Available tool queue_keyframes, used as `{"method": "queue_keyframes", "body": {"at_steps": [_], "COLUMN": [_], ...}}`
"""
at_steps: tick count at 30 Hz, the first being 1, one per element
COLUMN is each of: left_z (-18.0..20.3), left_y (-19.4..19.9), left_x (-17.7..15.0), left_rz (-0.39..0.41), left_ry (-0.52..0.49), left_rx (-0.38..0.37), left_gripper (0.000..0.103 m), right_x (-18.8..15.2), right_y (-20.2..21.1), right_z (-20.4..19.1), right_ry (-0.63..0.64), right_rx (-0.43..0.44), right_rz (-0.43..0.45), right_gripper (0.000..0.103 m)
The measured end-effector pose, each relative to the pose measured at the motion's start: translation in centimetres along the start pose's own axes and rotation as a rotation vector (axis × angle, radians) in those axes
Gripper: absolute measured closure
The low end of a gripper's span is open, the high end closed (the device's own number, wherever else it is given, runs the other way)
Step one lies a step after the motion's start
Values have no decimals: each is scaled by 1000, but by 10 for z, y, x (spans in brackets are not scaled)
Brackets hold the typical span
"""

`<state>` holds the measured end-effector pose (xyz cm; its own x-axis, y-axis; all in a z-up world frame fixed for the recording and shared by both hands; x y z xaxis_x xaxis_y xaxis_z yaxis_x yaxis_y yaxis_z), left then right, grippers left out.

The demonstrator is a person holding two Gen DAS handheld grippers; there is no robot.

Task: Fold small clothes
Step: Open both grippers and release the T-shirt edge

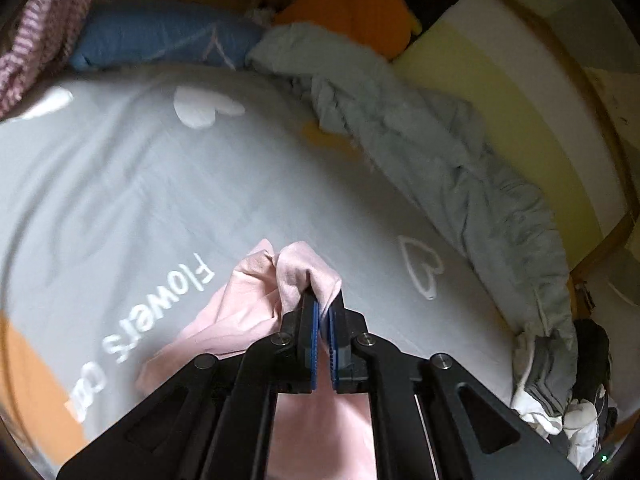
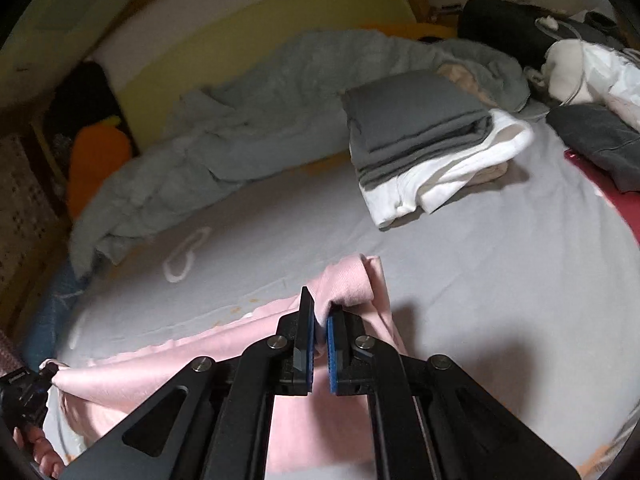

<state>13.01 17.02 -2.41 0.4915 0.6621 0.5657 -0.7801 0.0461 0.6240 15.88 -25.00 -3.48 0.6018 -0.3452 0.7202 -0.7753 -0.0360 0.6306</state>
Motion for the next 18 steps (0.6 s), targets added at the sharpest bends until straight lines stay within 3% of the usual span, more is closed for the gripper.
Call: {"method": "queue_keyframes", "body": {"at_steps": [3, 4, 5, 6, 9, 10, 14, 18], "left_z": [-1, -3, -4, -3, 5, 7, 19, 25], "left_y": [-21, -21, -20, -15, 3, 8, 27, 35], "left_x": [-4, -6, -6, -7, -8, -9, -22, -39], "left_rz": [-21, -23, -12, 13, 95, 112, 145, 126], "left_ry": [-31, -31, -36, -53, -184, -219, -322, -401], "left_rx": [14, 15, 15, 16, 81, 93, 100, 107], "left_gripper": [92, 87, 73, 64, 58, 55, 52, 50], "right_x": [1, 1, 1, 3, 7, 8, 6, 1], "right_y": [-28, -35, -41, -45, -40, -33, -20, -9], "right_z": [4, 5, 7, 8, 8, 9, 1, -2], "right_ry": [1, 4, 7, 15, 74, 94, 172, 199], "right_rx": [-21, -30, -44, -64, -114, -131, -159, -155], "right_rz": [-45, -60, -70, -68, -18, 8, 22, 22], "right_gripper": [97, 92, 87, 77, 43, 39, 38, 37]}}
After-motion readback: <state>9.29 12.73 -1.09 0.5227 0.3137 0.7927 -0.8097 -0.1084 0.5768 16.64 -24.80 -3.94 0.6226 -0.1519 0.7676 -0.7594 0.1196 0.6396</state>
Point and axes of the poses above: each gripper's, at about its wrist camera, not at the fingertips, and y roughly against the way its jaws point, z to its right, x to its top, the point moved 8 cm from there along -y, roughly the way its jaws point, and after that the axes turned 1 degree about y, right-handed, at the moved point
